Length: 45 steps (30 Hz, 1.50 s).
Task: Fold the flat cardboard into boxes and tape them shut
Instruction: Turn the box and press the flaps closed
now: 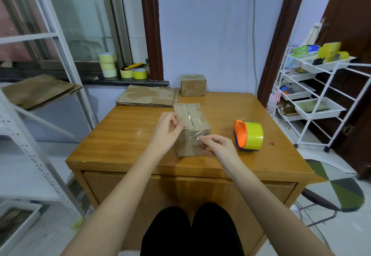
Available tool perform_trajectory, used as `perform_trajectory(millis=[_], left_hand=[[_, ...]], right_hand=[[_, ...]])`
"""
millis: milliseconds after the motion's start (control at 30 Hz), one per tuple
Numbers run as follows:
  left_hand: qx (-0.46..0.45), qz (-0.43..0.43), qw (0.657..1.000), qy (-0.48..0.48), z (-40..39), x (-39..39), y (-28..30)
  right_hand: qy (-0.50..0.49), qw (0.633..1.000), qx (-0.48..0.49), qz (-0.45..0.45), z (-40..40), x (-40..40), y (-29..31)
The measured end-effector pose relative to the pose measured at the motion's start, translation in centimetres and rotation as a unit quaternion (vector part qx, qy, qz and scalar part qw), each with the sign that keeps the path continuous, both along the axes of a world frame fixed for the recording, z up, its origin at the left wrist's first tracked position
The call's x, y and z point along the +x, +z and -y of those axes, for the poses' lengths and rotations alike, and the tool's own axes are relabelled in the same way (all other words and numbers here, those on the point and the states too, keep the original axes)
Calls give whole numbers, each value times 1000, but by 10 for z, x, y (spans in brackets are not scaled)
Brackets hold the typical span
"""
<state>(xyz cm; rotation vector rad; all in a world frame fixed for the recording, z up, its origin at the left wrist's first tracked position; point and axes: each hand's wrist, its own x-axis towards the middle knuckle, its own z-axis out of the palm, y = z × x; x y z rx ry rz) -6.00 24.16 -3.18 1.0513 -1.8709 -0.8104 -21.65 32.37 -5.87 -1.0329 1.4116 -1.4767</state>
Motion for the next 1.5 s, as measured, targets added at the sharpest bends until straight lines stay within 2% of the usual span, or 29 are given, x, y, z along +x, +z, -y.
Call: perform_trajectory(millis=[67, 167, 300, 400, 467, 567, 800, 900, 1033, 1300, 1400, 1500], left_hand=[[-32, 30, 997, 55, -2, 2, 6], [-65, 148, 982, 95, -12, 0, 5], [-108, 169, 970, 134, -24, 0, -1], [-141, 140, 971, 133, -31, -1, -4], [-105, 110, 985, 87, -34, -4, -5], [-84, 136, 986, 39, -33, -5, -6], [-85, 133, 983, 97, -37, -6, -6], [-45, 141, 985, 89, -39, -8, -11], [38, 70, 995, 59, -31, -14, -11], [103, -30, 993, 52, -24, -23, -6], [110, -36, 992, 54, -24, -24, -6], [106, -33, 992, 60, -23, -23, -7]], right_hand=[[-1, 1000, -3, 7, 0, -1, -2], [-13, 1000, -1, 4, 1, -1, -6], [-12, 1000, -11, 8, 1, -1, -7], [-4, 1000, -22, -4, -1, -1, -7], [-3, 1000, -27, -7, -2, -1, -6], [4, 999, -37, -17, -5, -3, -6], [-24, 999, -35, -31, -3, 0, -11], [-22, 998, -39, -32, -5, 1, -8], [-15, 999, -35, -39, -6, 0, -4], [-17, 999, -5, -34, -6, -2, -1], [-23, 998, 8, -57, -6, -6, -2], [-24, 998, 46, -40, -7, -9, -1]])
